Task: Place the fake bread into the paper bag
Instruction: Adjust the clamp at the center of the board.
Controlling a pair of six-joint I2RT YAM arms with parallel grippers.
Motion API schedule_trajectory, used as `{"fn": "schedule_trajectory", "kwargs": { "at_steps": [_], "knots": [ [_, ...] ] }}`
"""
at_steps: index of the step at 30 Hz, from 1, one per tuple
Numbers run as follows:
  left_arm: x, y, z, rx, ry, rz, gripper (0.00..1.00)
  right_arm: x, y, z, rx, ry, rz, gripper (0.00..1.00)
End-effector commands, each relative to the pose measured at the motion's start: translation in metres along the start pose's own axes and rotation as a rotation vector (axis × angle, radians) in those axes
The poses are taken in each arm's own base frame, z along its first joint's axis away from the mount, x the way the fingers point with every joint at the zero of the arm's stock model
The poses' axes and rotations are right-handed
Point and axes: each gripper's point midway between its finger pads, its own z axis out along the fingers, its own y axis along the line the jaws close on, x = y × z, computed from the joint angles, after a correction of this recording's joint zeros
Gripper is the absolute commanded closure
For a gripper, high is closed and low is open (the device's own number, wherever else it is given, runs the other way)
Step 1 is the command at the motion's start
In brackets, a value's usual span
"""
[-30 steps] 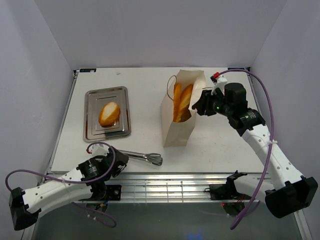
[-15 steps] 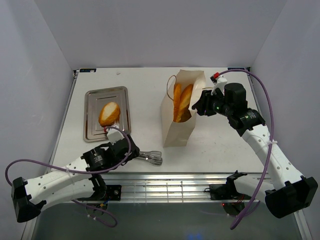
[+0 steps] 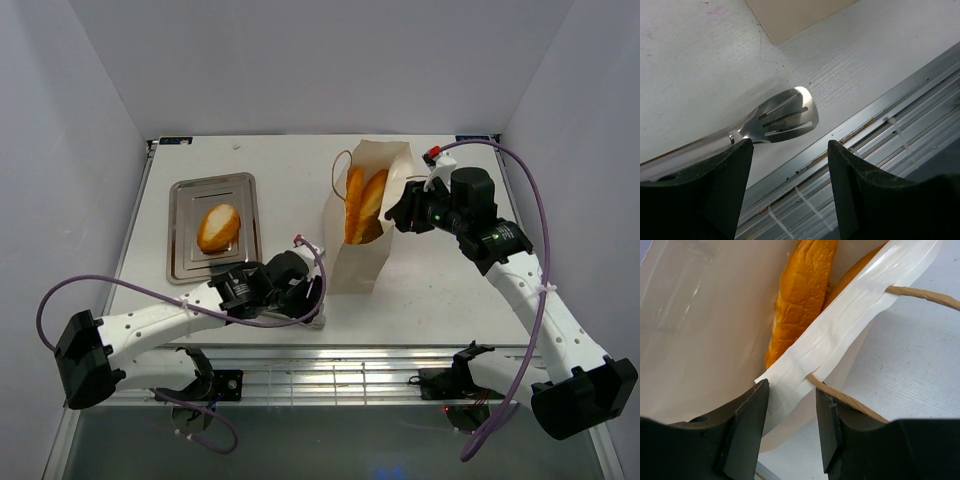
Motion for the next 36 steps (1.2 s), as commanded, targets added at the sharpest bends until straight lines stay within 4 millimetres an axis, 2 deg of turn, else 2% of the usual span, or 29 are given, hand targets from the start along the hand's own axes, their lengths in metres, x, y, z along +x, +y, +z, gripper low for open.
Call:
{"fn": "schedule_trajectory", "kwargs": {
  "at_steps": [1, 4, 7, 8, 12, 16, 19, 21, 29, 36],
  "knots": [
    [0.007, -0.014, 0.01, 0.084, 0.083, 0.152, 0.28, 0.009, -0.003, -0.007, 0.017, 0.027, -0.014, 0.51],
    [0.009, -0.012, 0.017, 0.078, 0.092, 0.183, 0.28, 0.009, -0.004, -0.008, 0.025, 0.028, -0.018, 0.51],
    [0.007, -0.002, 0.02, 0.017, 0.077, 0.212, 0.18, 0.01, -0.005, -0.007, 0.026, 0.031, -0.017, 0.51],
    [0.003, 0.009, 0.02, -0.048, 0.058, 0.215, 0.15, 0.01, -0.005, -0.006, 0.025, 0.033, -0.017, 0.51],
    [-0.006, 0.027, 0.016, -0.16, 0.011, 0.217, 0.12, 0.011, -0.005, -0.004, 0.024, 0.036, -0.016, 0.51],
    [-0.006, 0.035, 0.013, -0.23, -0.011, 0.237, 0.07, 0.012, -0.006, -0.004, 0.024, 0.039, -0.015, 0.51],
    [0.002, 0.041, 0.016, -0.281, 0.001, 0.267, 0.04, 0.012, -0.006, -0.002, 0.023, 0.041, -0.015, 0.51],
    [0.008, 0.042, 0.019, -0.299, 0.022, 0.297, 0.04, 0.013, -0.005, -0.001, 0.019, 0.042, -0.013, 0.51],
    [0.029, 0.022, 0.03, -0.262, 0.089, 0.39, 0.03, 0.011, -0.006, -0.002, 0.022, 0.038, -0.014, 0.51],
    [0.026, 0.021, 0.028, -0.29, 0.076, 0.366, 0.03, 0.011, -0.006, -0.002, 0.022, 0.038, -0.016, 0.51]
  ]
}}
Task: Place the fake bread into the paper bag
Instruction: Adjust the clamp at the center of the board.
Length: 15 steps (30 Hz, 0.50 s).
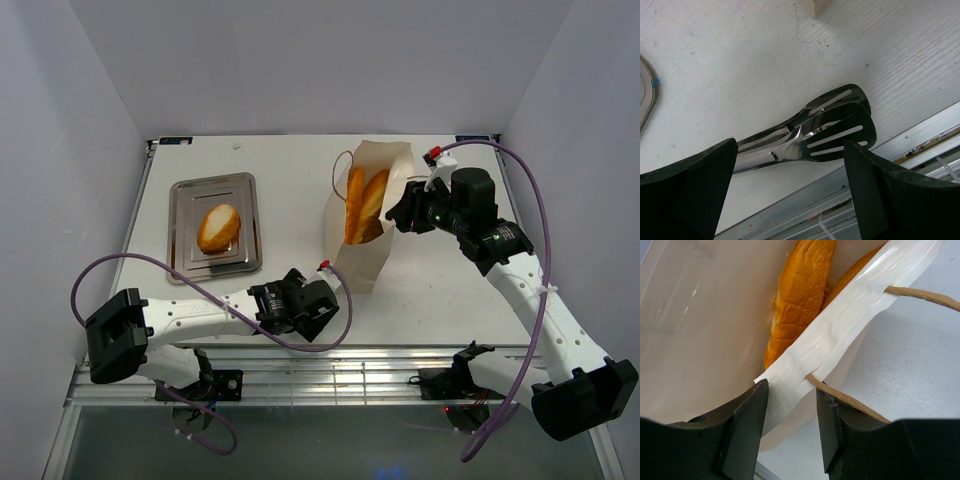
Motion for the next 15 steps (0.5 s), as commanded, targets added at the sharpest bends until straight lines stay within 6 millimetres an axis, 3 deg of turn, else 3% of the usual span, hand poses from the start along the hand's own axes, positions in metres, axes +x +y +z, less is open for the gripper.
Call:
{"fn": "schedule_trajectory", "kwargs": {
  "at_steps": [1, 7, 15],
  "knots": [
    [-0.013, 0.005, -0.01, -0.033, -0.043, -0.036, 0.03, 0.011, -0.004, 0.0, 0.009, 0.042, -0.014, 0.51],
    [-0.024, 0.019, -0.026, -0.082, -0.116, -0.133, 0.03, 0.011, -0.004, 0.001, 0.006, 0.045, -0.012, 0.51],
    [-0.018, 0.028, -0.035, -0.1, -0.128, -0.202, 0.03, 0.013, -0.003, 0.003, 0.001, 0.048, -0.011, 0.51]
  ]
}}
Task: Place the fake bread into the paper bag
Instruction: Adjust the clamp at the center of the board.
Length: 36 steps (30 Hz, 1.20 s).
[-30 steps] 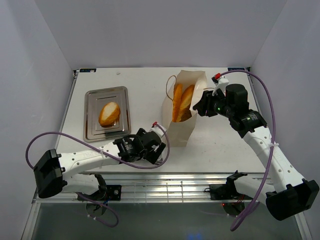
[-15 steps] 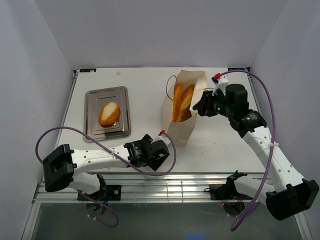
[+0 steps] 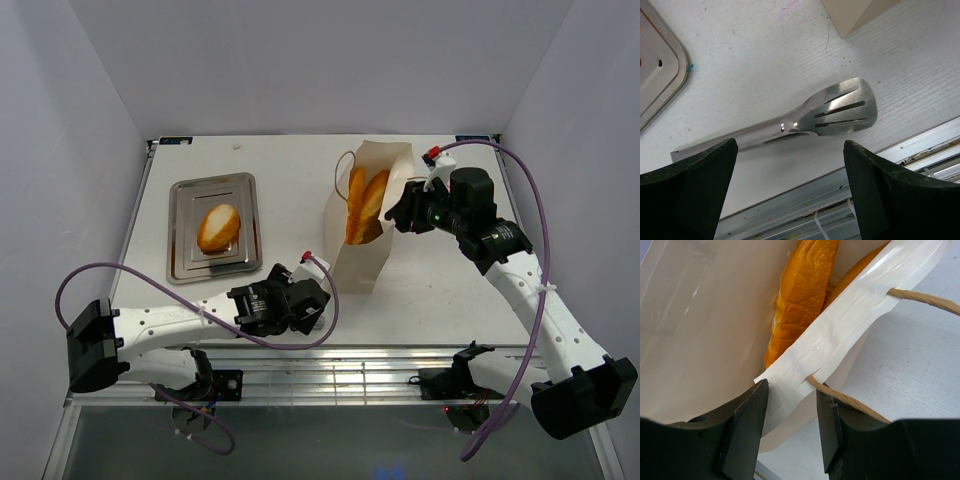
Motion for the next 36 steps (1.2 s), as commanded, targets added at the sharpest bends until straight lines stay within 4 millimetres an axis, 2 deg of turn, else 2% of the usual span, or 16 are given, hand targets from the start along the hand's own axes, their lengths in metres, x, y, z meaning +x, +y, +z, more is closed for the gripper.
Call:
{"fn": "schedule_trajectory", "kwargs": {
  "at_steps": [1, 5, 11, 16, 20, 23, 24, 25, 27, 31, 36],
  "knots": [
    [-0.007, 0.007, -0.009, -0.028, -0.032, -0.06, 0.03, 0.013, -0.004, 0.001, 0.005, 0.044, -0.011, 0.51],
    [-0.005, -0.002, -0.013, 0.03, -0.019, -0.084, 0.03, 0.012, -0.004, 0.0, 0.007, 0.04, -0.012, 0.51],
    [0.002, -0.016, -0.012, 0.075, 0.015, -0.014, 0.04, 0.013, -0.004, -0.001, 0.007, 0.039, -0.011, 0.5],
    [0.018, -0.036, -0.005, 0.098, 0.083, 0.082, 0.03, 0.013, -0.004, -0.001, 0.008, 0.037, -0.011, 0.5],
    [0.025, -0.044, -0.004, 0.089, 0.091, 0.122, 0.03, 0.013, -0.004, -0.002, 0.013, 0.036, -0.011, 0.5],
    [0.03, -0.033, 0.004, -0.021, 0.097, 0.132, 0.02, 0.014, -0.005, -0.002, 0.016, 0.037, -0.011, 0.5],
    [0.025, -0.029, 0.005, -0.066, 0.089, 0.119, 0.03, 0.014, -0.005, -0.002, 0.016, 0.037, -0.011, 0.5],
    [0.029, -0.019, 0.012, -0.152, 0.1, 0.138, 0.03, 0.015, -0.004, -0.001, 0.012, 0.038, -0.01, 0.5],
    [0.028, -0.012, 0.016, -0.233, 0.103, 0.145, 0.02, 0.016, -0.005, -0.001, 0.009, 0.041, -0.007, 0.5],
    [0.018, -0.006, 0.024, -0.36, 0.099, 0.172, 0.02, 0.015, -0.004, -0.002, 0.009, 0.038, -0.003, 0.5],
    [0.021, -0.002, 0.033, -0.438, 0.104, 0.21, 0.02, 0.012, -0.006, -0.006, 0.027, 0.03, -0.017, 0.5]
  ]
}}
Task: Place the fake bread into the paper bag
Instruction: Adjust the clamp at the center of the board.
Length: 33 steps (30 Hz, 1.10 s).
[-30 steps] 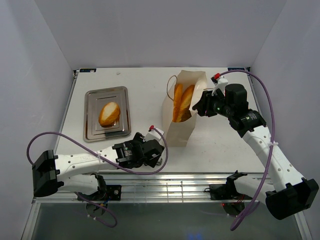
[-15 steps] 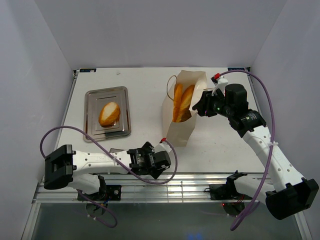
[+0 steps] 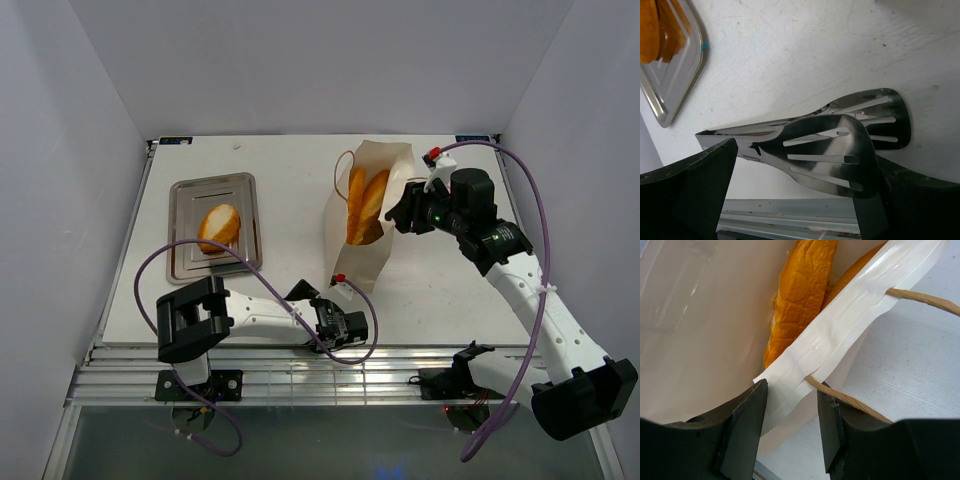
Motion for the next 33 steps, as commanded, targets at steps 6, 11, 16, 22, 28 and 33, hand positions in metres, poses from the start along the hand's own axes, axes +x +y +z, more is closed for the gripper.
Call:
{"fn": "schedule_trajectory", "kwargs": {
  "at_steps": [6, 11, 16, 22, 28, 33],
  "knots": [
    [-0.011, 0.026, 0.006, -0.093, -0.057, -0.024, 0.24, 0.016, -0.005, -0.001, 0.014, 0.047, -0.013, 0.5],
    [-0.022, 0.031, 0.004, 0.011, -0.111, -0.071, 0.42, 0.013, -0.005, -0.003, 0.015, 0.037, -0.016, 0.5],
    [-0.028, 0.039, 0.005, 0.042, -0.122, -0.1, 0.46, 0.013, -0.004, -0.002, 0.012, 0.038, -0.014, 0.49],
    [-0.031, 0.042, 0.007, 0.095, -0.1, -0.159, 0.58, 0.012, -0.004, -0.003, 0.015, 0.037, -0.011, 0.49],
    [-0.034, 0.05, 0.014, 0.179, -0.083, -0.248, 0.8, 0.008, -0.006, -0.003, 0.027, 0.027, -0.013, 0.49],
    [-0.038, 0.05, 0.016, 0.21, -0.09, -0.27, 0.82, -0.005, -0.009, -0.002, 0.056, 0.007, -0.016, 0.53]
  ]
}}
